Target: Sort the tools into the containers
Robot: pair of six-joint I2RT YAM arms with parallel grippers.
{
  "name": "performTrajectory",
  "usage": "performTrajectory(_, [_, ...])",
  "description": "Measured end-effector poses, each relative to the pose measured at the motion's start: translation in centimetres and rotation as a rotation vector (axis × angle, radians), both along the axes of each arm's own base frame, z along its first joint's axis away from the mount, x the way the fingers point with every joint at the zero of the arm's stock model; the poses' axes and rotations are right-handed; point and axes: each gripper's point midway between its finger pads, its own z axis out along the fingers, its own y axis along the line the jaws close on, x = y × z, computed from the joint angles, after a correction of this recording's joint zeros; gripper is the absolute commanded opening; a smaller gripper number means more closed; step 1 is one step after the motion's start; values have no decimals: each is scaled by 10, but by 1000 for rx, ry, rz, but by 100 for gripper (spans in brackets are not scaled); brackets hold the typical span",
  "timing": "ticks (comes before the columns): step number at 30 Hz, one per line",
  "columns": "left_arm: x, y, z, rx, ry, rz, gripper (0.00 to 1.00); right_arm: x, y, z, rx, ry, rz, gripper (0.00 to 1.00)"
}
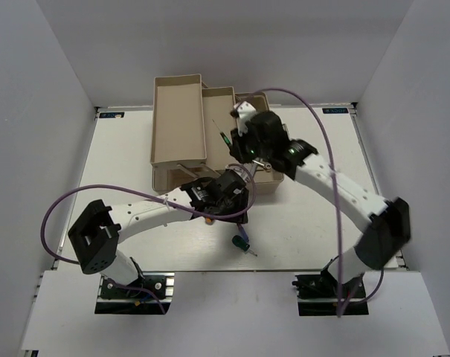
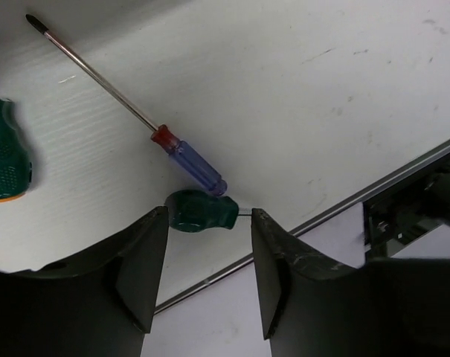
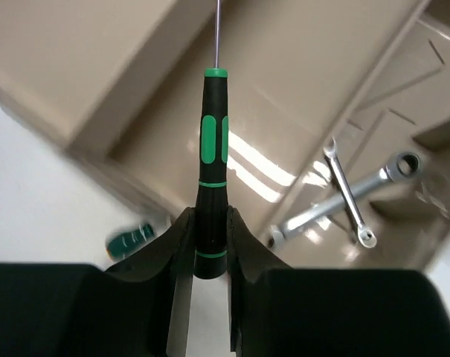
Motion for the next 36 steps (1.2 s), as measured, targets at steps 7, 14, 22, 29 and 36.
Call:
performTrajectory(7, [-4, -5, 0, -34, 51, 85, 63, 57, 51, -11, 51, 122, -60, 37])
performTrajectory(14, [-11, -7, -37, 58, 130, 133, 60, 75, 32, -30, 58, 234, -122, 55])
performTrajectory(22, [-11, -4, -66, 165, 175, 161, 58, 48, -44, -6, 120, 215, -200, 57])
performTrajectory(29, [0, -19, -78, 185, 168, 169, 49, 20, -95, 1, 170, 192, -253, 57])
performTrajectory(36, [2, -16, -87, 231, 151, 182, 37, 11, -114, -29, 176, 281, -295, 57])
